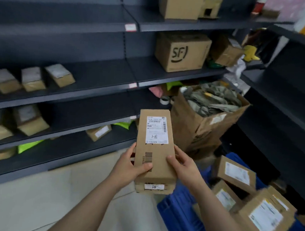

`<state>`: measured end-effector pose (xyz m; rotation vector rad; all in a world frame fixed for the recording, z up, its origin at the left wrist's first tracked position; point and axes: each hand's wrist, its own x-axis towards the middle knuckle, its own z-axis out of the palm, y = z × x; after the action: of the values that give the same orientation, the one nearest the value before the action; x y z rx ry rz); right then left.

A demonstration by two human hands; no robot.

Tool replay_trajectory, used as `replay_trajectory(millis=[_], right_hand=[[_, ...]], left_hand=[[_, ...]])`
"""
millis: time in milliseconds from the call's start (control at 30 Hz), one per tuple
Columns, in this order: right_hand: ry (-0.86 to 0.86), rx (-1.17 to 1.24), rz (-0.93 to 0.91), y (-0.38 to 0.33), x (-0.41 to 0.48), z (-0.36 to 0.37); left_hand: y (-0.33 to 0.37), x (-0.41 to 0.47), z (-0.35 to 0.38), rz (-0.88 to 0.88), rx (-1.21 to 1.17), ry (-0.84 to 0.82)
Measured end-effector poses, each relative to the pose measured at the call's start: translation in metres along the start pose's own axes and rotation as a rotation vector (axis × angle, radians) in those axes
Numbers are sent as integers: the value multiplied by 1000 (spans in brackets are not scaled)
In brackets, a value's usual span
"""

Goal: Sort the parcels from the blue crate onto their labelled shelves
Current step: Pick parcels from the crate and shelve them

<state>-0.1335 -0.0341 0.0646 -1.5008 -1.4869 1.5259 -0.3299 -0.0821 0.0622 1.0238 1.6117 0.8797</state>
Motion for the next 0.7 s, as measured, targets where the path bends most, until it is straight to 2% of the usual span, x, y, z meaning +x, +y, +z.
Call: replay_trajectory(millis=[333,700], right_hand=[[-276,-153,11,-38,70,200],[-464,-266,8,-29,196,332]], left_hand=[[-71,-4,-182,-144,-90,203],[-167,79,-273,-259,-265,368]])
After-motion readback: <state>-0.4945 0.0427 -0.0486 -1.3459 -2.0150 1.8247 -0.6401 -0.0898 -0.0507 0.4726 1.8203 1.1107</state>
